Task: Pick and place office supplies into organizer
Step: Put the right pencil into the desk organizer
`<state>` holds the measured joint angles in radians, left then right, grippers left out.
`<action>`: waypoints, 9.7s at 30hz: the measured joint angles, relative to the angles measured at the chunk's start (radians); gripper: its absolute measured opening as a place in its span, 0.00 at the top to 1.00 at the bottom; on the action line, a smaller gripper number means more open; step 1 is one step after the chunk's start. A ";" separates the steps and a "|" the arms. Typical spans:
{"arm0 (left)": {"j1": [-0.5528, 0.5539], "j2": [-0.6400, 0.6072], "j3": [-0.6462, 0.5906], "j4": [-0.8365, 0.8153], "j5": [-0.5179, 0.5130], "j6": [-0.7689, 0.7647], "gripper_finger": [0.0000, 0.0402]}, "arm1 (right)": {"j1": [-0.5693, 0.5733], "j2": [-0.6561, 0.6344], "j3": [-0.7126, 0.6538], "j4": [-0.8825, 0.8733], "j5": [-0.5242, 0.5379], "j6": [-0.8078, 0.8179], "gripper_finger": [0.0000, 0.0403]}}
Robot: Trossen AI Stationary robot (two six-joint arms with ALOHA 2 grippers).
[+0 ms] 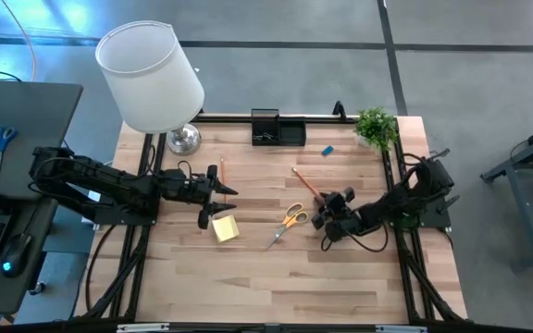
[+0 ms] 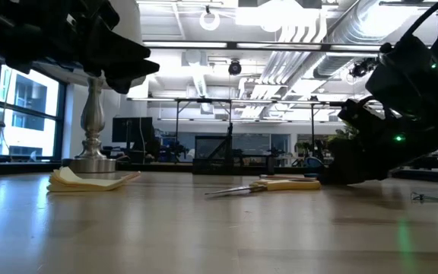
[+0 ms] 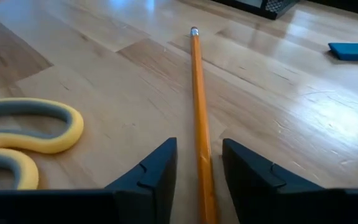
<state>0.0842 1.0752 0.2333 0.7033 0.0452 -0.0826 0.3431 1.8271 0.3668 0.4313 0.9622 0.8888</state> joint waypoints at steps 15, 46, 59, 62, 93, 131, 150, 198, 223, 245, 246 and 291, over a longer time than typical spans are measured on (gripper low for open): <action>0.000 0.000 0.000 0.000 0.000 -0.001 0.54 | 0.005 0.009 0.001 -0.004 -0.005 -0.051 0.95; 0.001 0.000 0.000 0.232 0.122 0.044 0.54 | 0.076 -0.296 0.025 0.822 -0.239 -0.977 0.99; 0.000 0.002 0.031 0.454 0.034 0.048 0.54 | -0.101 -0.260 0.291 0.715 -0.677 -1.150 0.99; 0.000 0.002 0.076 0.456 0.050 0.043 0.54 | -0.133 -0.260 0.342 0.633 -0.736 -1.148 0.99; 0.000 0.089 0.130 0.473 -0.062 0.101 0.61 | -0.287 -0.144 0.391 0.716 -0.842 -1.080 0.99; 0.000 0.087 0.130 0.436 -0.057 0.114 1.00 | -0.286 -0.144 0.391 0.651 -0.833 -1.044 0.88; 0.000 -0.046 0.130 0.071 -0.050 0.174 1.00 | -0.284 -0.152 0.391 0.521 -0.872 -1.092 0.56; -0.001 -0.110 0.130 0.034 -0.029 0.154 1.00 | -0.303 0.111 0.748 0.250 -0.835 -1.017 1.00; 0.001 -0.110 0.130 -0.019 -0.035 0.183 1.00 | -0.215 -0.103 0.810 -0.195 -0.419 -1.140 1.00; 0.001 -0.095 0.130 -0.039 -0.010 0.209 1.00 | -0.298 -0.071 0.808 -0.029 -0.912 -1.020 0.64; 0.001 -0.095 0.130 -0.039 -0.010 0.209 1.00 | -0.298 -0.071 0.808 -0.027 -0.913 -1.020 0.63; 0.001 -0.118 0.130 -0.032 -0.196 0.146 0.66 | -0.377 0.001 0.809 0.126 -0.870 -1.043 0.99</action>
<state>0.0856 0.9568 0.3634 0.6709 -0.1507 0.0635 -0.0338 1.8282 1.1755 0.5572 0.0926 -0.1540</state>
